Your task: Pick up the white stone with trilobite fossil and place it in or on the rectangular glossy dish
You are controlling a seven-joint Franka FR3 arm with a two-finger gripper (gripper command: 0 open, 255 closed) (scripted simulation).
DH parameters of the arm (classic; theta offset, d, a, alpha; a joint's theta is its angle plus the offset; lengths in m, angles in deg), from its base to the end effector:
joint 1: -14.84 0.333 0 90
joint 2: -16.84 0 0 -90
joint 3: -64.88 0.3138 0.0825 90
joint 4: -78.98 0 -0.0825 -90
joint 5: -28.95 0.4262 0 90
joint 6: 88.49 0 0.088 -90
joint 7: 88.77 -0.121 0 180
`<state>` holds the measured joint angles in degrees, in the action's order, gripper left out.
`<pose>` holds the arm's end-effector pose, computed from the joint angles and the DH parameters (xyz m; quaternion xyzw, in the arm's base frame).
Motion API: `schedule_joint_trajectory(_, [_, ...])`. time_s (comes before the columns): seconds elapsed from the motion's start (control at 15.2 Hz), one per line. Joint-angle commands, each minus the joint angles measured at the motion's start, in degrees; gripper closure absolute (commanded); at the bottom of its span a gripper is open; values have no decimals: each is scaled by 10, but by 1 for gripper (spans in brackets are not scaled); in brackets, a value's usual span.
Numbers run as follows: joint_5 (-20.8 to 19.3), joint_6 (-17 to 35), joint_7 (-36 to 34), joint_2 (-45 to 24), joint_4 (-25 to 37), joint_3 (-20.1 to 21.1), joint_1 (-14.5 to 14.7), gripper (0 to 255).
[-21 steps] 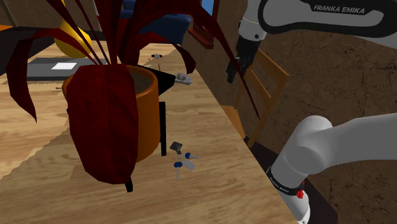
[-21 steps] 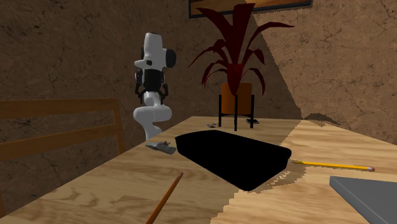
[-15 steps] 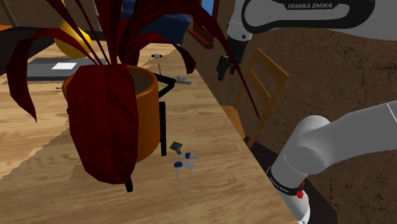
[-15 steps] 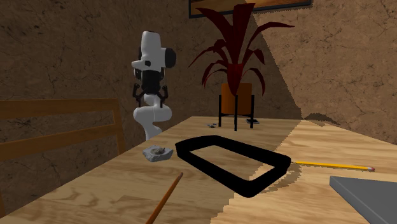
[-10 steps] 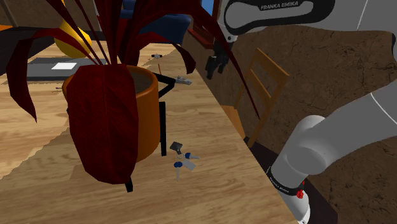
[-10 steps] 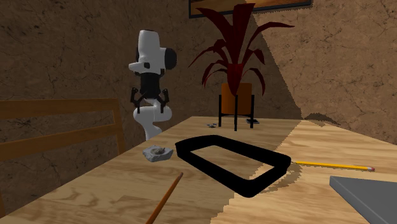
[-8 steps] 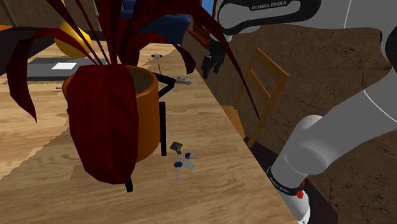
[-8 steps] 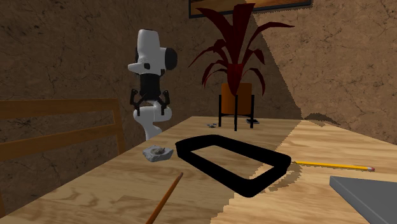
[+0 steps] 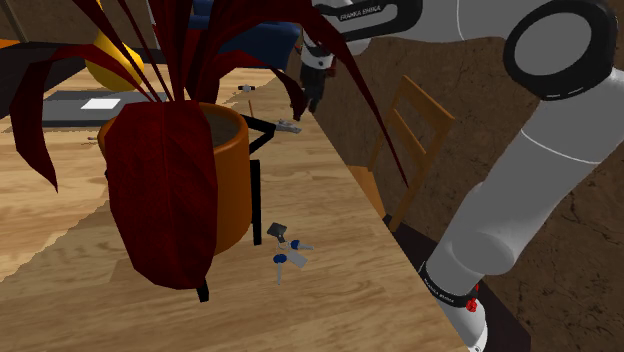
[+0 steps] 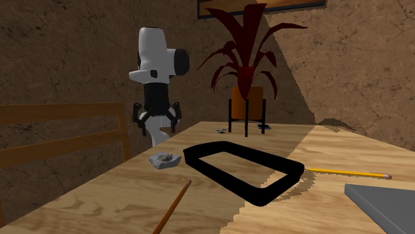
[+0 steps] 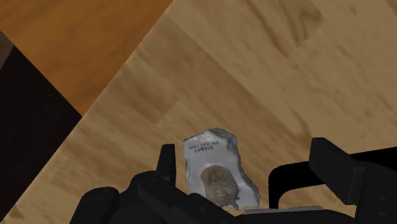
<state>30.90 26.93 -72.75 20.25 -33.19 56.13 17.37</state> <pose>0.5920 -0.0633 0.4819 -0.9950 -0.0787 -0.0605 0.0088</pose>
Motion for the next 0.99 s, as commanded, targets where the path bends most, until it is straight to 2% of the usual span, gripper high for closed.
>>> schedule_joint_trajectory(0.0, [14, 4, 18, -43, 38, -1, 1, 0])
schedule_joint_trajectory(0.13, [24, 2, 30, -77, 72, -1, 0, 0])
schedule_joint_trajectory(0.59, [29, 51, 33, -95, 42, 1, 1, 0])
schedule_joint_trajectory(0.92, [30, 55, 34, -97, 39, 1, 1, 0])
